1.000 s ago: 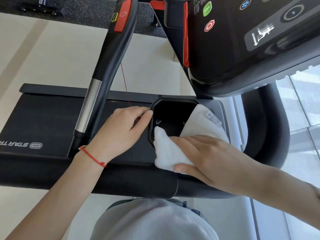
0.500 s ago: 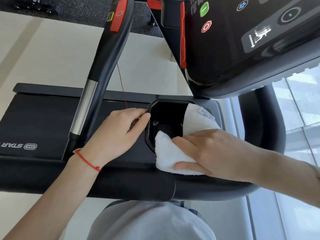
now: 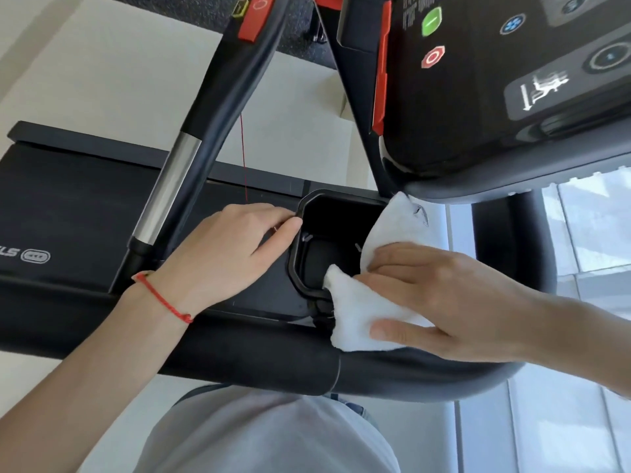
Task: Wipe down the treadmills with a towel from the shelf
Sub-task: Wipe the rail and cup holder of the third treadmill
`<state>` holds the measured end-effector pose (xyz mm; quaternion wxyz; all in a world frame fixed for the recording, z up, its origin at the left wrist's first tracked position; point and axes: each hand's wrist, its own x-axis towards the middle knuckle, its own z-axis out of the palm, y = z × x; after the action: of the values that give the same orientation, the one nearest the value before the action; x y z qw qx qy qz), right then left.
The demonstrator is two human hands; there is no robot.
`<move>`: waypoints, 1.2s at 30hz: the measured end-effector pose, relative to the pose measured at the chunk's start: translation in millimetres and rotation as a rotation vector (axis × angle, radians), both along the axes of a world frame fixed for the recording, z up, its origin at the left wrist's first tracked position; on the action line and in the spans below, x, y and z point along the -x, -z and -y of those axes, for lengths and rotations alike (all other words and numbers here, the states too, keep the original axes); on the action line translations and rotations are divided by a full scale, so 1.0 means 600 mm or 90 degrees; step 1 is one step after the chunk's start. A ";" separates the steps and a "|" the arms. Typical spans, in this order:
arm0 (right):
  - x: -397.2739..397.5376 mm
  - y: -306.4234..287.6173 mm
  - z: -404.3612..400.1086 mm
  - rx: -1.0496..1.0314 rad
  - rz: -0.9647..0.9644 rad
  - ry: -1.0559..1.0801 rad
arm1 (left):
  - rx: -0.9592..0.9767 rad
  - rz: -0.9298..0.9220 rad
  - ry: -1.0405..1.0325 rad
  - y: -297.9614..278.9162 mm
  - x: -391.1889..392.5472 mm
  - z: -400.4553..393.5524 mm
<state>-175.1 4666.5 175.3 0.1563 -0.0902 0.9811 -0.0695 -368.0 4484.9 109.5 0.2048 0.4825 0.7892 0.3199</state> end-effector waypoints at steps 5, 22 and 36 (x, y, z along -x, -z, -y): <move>0.018 -0.001 0.024 -0.041 0.010 -0.013 | 0.002 -0.029 0.005 0.001 -0.002 -0.004; 0.003 0.005 0.045 -0.058 -0.414 0.075 | -0.024 0.019 0.003 0.003 -0.004 -0.006; 0.089 0.030 0.009 -0.130 -0.220 0.180 | -0.036 0.054 0.005 0.007 -0.015 0.003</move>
<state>-228.3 4661.2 157.5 -0.0170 0.0533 0.9981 0.0252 -358.8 4483.3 105.3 0.2257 0.4771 0.7686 0.3614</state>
